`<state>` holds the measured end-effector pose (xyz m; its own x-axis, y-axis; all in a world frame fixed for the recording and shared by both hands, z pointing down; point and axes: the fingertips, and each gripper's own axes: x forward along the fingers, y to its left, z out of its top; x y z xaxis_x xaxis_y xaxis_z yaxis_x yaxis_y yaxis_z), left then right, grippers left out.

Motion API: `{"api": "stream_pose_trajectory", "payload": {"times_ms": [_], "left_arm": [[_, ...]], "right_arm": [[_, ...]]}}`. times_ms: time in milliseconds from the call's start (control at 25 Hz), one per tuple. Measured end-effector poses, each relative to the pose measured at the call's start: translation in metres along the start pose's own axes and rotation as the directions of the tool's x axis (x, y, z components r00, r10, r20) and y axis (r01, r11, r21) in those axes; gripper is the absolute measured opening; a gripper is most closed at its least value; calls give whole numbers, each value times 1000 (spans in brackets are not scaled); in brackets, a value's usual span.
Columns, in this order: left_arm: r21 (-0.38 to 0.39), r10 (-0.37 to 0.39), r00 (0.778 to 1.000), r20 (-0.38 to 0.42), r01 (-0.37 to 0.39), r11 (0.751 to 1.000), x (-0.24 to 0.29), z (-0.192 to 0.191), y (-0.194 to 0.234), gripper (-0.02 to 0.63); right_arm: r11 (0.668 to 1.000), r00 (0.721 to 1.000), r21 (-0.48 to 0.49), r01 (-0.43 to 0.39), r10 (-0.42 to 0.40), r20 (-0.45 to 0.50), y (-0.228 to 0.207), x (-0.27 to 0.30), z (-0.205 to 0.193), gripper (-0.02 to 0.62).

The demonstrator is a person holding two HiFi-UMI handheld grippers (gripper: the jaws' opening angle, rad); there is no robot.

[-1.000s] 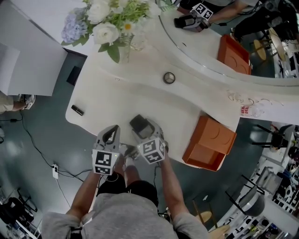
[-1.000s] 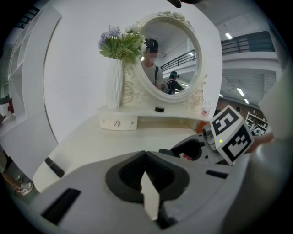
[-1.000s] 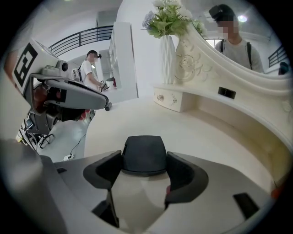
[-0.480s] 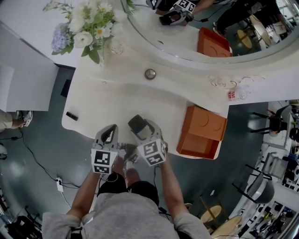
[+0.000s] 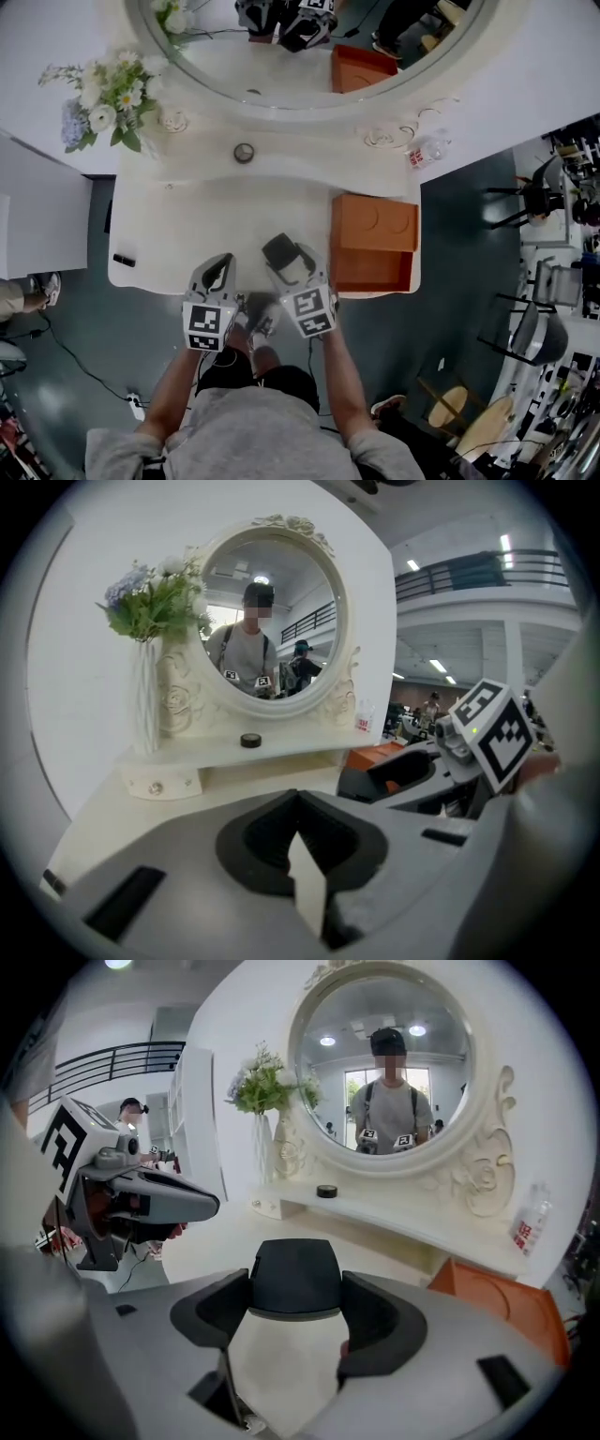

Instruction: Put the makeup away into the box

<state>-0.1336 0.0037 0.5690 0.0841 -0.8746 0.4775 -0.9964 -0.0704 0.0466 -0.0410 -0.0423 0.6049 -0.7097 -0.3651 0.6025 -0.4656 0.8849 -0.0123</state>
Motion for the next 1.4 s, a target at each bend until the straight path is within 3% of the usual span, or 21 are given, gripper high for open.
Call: {"api": "stream_pose_trajectory", "payload": {"times_ms": [400,720,1040,1400], "left_arm": [[84,-140,990,-3,140,987,35,20,-59,0],[125,-234,972,-30,236,964,54,27,-101,0],[147,-293,954,-57,298,943,71,26,-130,0],[150,-304,949,-84,313,938,86,23,-133,0]], "right_arm": [[970,978,124,210,-211,-6,-66,-57,-30,324],[919,945,222,326,-322,-55,-105,-94,-68,324],[880,919,266,394,-370,-137,-131,-110,-106,324],[869,894,247,429,-368,-257,-147,-99,-129,324]]}}
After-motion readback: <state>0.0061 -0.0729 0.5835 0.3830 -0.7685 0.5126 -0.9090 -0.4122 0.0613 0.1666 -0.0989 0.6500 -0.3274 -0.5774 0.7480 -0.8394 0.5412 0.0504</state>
